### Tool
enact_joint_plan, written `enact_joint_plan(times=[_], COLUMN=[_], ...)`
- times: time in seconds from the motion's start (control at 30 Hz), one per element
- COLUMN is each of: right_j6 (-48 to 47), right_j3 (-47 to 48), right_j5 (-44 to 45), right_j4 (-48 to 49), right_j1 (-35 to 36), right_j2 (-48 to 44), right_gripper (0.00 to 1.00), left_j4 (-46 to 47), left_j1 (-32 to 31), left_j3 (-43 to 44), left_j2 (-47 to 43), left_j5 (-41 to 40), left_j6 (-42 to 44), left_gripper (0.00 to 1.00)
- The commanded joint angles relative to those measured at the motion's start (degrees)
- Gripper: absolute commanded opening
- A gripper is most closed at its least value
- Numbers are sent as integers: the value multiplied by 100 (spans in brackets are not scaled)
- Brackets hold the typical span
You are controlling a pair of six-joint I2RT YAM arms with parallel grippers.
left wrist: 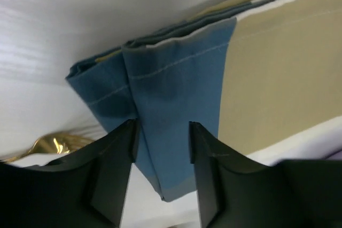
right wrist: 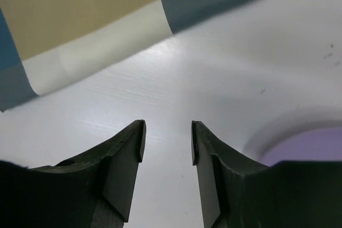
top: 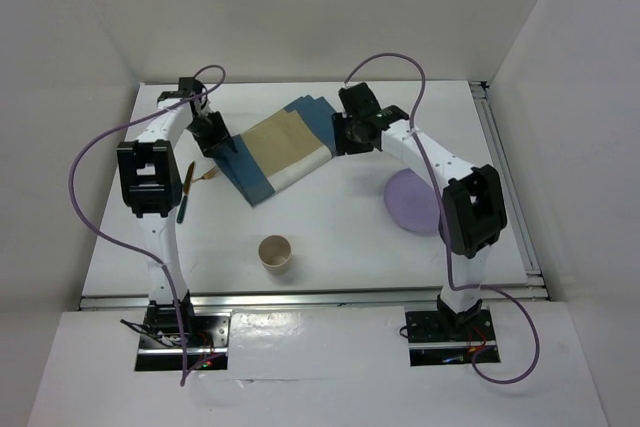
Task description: Set the dinner table for one person
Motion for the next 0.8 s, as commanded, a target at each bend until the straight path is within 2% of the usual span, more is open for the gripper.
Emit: enact_joint_plan(times=[0.0, 0.2, 0.27, 0.37, 0.43, 0.47, 0.5, 0.53, 0.6, 0.63, 0.77], right_j6=[101, 215, 215, 268, 268, 268, 268, 268, 268, 268, 268], right_j3=[-315, -869, -922, -922, -817, -764, -677, -676, -510, -509, -316], right_j5=[185, 291, 292, 344, 344, 344, 397, 397, 467, 467, 520], right_j4=[-334, -387, -387, -440, -440, -440, -492, -493, -493, -545, -598], right_j1=[-17, -69, -121, -122, -122, -122, -122, -122, -122, -122, -175], right_j2=[-536, -949, -950, -950, -950, -898, -897, -897, -845, -845, -845], right_gripper=[52, 52, 52, 52, 52, 53, 53, 53, 53, 53, 53], left_j4=[23, 32, 32, 32, 32, 32, 32, 32, 32, 32, 242], left_j1=[-30, -30, -30, -30, -30, -30, -30, -30, -30, -30, -82], left_j3=[381, 601, 601, 601, 601, 601, 601, 601, 662, 662, 733], left_j2=[144, 461, 461, 522, 645, 645, 645, 645, 645, 585, 147], left_j5=[118, -172, -225, -225, -93, -41, 21, 82, 153, 249, 882], left_j6=[-173, -174, -174, -226, -113, -112, -51, 2, 2, 54, 265], left_gripper=[56, 51, 56, 57, 51, 44, 31, 22, 10, 0, 0])
